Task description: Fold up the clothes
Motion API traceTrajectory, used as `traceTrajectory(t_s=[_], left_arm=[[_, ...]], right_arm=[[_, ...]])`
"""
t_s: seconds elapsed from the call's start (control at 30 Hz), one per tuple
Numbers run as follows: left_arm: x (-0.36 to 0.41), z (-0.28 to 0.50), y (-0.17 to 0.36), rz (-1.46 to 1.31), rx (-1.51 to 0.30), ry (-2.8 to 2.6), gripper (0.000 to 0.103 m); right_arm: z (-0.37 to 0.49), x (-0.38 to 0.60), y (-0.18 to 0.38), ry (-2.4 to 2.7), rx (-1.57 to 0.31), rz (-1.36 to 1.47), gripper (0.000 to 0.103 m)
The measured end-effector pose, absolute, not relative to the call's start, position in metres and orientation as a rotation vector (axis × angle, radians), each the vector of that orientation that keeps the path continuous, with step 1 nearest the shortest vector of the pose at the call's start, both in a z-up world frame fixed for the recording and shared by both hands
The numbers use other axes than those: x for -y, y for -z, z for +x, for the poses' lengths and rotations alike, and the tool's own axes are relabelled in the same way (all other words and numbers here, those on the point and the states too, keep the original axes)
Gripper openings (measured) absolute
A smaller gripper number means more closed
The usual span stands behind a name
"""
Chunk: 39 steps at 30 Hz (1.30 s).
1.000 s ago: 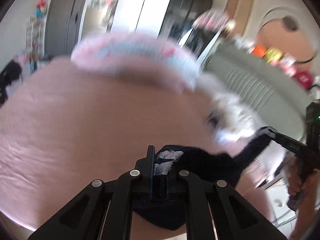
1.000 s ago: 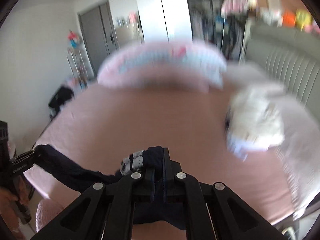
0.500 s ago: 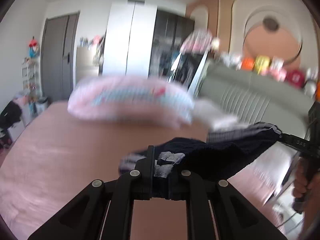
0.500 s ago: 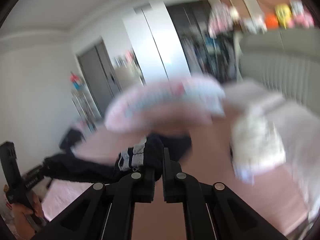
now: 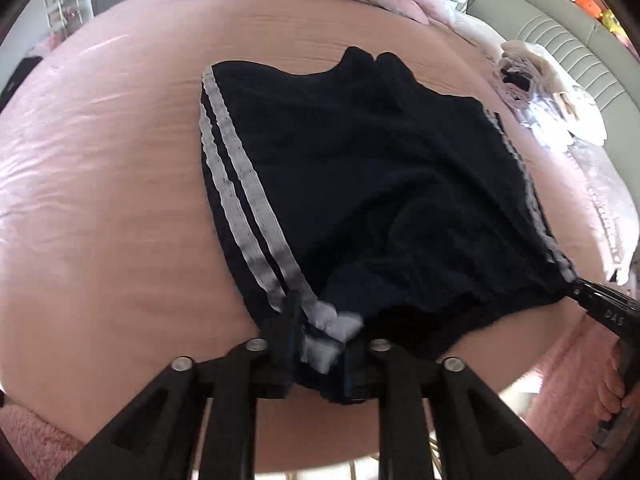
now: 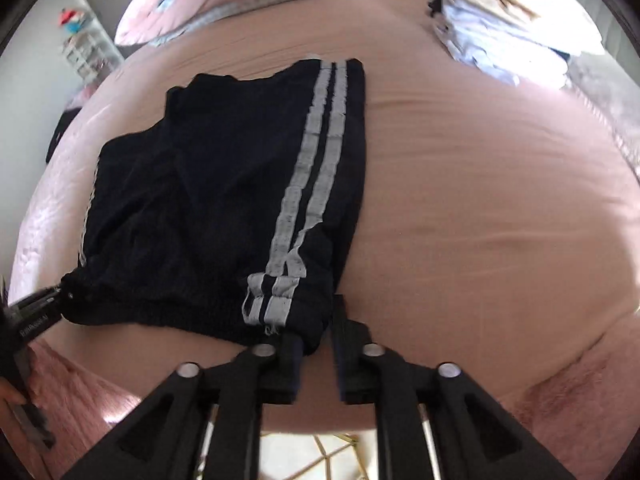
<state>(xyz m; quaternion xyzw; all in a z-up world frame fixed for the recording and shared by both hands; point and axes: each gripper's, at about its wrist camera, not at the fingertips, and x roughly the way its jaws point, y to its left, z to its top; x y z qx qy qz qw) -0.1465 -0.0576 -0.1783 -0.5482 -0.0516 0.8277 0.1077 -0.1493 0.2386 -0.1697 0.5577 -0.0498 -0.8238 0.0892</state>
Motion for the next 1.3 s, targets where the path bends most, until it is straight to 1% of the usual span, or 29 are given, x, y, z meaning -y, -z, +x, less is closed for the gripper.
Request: traceTrajectory(t_s=[0.07, 0.1, 0.13, 0.2, 0.3, 0.37, 0.4, 0.47, 0.5, 0.57, 0.67, 0.8, 0.87, 0.93, 1.0, 1.13, 1.17, 1.2, 1.23, 1.3], left_arm=[[0.066, -0.139, 0.170, -1.570, 0.202, -2.434, 0.043], [0.073, -0.133, 0.164, -1.543, 0.252, -2.415, 0.045], [0.079, -0.130, 0.160, -1.523, 0.294, -2.406, 0.046], [0.092, -0.124, 0.153, -1.478, 0.367, -2.419, 0.046], [0.099, -0.131, 0.143, -1.379, 0.374, -2.541, 0.045], [0.092, -0.139, 0.144, -1.337, 0.373, -2.538, 0.034], [0.084, -0.145, 0.145, -1.321, 0.369, -2.524, 0.033], [0.071, -0.151, 0.154, -1.346, 0.274, -2.509, 0.033], [0.063, -0.158, 0.159, -1.370, 0.215, -2.512, 0.033], [0.063, -0.147, 0.169, -1.427, 0.175, -2.468, 0.033], [0.066, -0.137, 0.190, -1.617, 0.132, -2.378, 0.031], [0.067, -0.119, 0.188, -1.638, -0.003, -2.329, 0.031], [0.070, -0.110, 0.186, -1.646, -0.073, -2.308, 0.031], [0.079, -0.108, 0.179, -1.652, -0.055, -2.311, 0.031], [0.089, -0.111, 0.164, -1.575, 0.020, -2.373, 0.031], [0.090, -0.129, 0.145, -1.387, 0.102, -2.506, 0.031], [0.088, -0.135, 0.145, -1.368, 0.106, -2.534, 0.031], [0.084, -0.142, 0.149, -1.376, 0.099, -2.557, 0.030], [0.074, -0.148, 0.156, -1.394, 0.092, -2.557, 0.027], [0.067, -0.154, 0.162, -1.405, 0.096, -2.535, 0.026]], right_arm=[[-0.135, -0.246, 0.169, 2.436, 0.179, 1.621, 0.022], [-0.126, -0.251, 0.163, 2.426, 0.187, 1.612, 0.023], [-0.118, -0.256, 0.158, 2.415, 0.194, 1.605, 0.024], [-0.107, -0.265, 0.151, 2.420, 0.179, 1.590, 0.025], [-0.093, -0.274, 0.140, 2.515, 0.114, 1.488, 0.025], [-0.104, -0.265, 0.130, 2.541, 0.031, 1.432, 0.025], [-0.110, -0.259, 0.130, 2.528, 0.012, 1.418, 0.025], [-0.122, -0.247, 0.129, 2.501, -0.022, 1.391, 0.025], [-0.131, -0.243, 0.136, 2.477, -0.009, 1.400, 0.025], [-0.147, -0.239, 0.151, 2.428, 0.031, 1.467, 0.025], [-0.153, -0.243, 0.161, 2.412, -0.015, 1.541, 0.025], [-0.155, -0.254, 0.189, 2.394, -0.099, 1.655, 0.025], [-0.145, -0.270, 0.191, 2.397, -0.077, 1.641, 0.025], [-0.135, -0.283, 0.185, 2.415, -0.080, 1.651, 0.025], [-0.128, -0.287, 0.171, 2.455, -0.091, 1.626, 0.025], [-0.124, -0.271, 0.148, 2.435, -0.097, 1.490, 0.025], [-0.123, -0.267, 0.142, 2.428, -0.098, 1.456, 0.025], [-0.126, -0.259, 0.146, 2.409, -0.114, 1.455, 0.025], [-0.129, -0.250, 0.149, 2.389, -0.131, 1.456, 0.025], [-0.135, -0.240, 0.159, 2.359, -0.143, 1.481, 0.025]])
